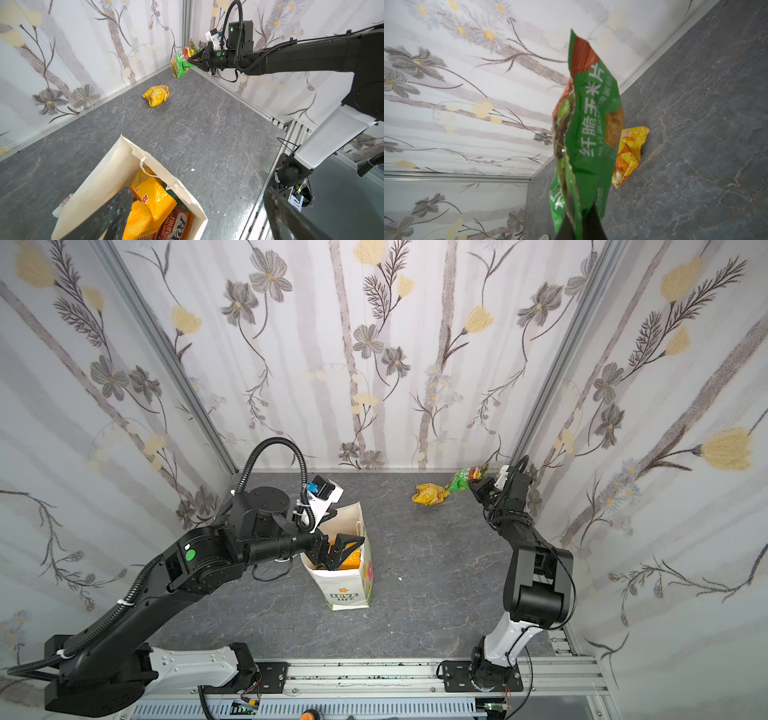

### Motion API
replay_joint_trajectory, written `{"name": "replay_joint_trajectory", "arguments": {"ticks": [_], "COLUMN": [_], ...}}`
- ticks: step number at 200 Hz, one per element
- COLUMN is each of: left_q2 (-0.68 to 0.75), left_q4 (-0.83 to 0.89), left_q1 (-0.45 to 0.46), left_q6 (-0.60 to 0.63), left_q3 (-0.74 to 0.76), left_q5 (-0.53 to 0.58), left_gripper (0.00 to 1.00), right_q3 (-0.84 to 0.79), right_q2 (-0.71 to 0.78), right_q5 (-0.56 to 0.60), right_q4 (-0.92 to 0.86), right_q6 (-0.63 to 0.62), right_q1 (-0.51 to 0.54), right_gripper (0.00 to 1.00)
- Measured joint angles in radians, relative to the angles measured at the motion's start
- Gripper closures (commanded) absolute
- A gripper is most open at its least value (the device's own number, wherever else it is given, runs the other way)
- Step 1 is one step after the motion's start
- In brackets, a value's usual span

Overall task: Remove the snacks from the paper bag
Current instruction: 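Lower the green packet beside the yellow packet and open the right gripper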

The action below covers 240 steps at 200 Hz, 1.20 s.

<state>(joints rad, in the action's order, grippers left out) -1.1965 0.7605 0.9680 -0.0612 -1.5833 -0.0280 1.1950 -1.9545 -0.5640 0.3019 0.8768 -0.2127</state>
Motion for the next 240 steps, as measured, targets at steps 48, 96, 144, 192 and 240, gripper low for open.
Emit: {"name": "replay_joint_trajectory", "arguments": {"ticks": [48, 96, 144, 192, 240], "left_q2": [-0.007, -0.03, -0.038, -0.027, -0.023], "left_q4": [0.0, 0.0, -0.001, 0.0, 0.017], "left_q1": [0.0, 0.0, 0.0, -0.003, -0.016], "left_q6": [0.006, 0.01, 0.01, 0.0, -0.05], "left_q3": [0.015, 0.016, 0.021, 0.035, 0.035], "left_q5": [0.064, 0.102, 0.123, 0.168, 0.204], "left_gripper": [0.0, 0.0, 0.0, 0.0, 0.0], "right_q3": [0.238, 0.386, 0.438, 0.359, 0.232], "right_q2": [-0.238, -0.375, -0.438, -0.386, -0.236], "right_q5": [0.04, 0.058, 0.077, 0.124, 0.177], "right_q4": [-0.135, -0.271, -0.374, -0.42, -0.426], "right_q6": [-0.05, -0.115, -0.164, -0.203, -0.252], "right_q1": [-0.001, 0.006, 0.01, 0.008, -0.012], "right_gripper": [1.0, 0.92, 0.61, 0.28, 0.05]}}
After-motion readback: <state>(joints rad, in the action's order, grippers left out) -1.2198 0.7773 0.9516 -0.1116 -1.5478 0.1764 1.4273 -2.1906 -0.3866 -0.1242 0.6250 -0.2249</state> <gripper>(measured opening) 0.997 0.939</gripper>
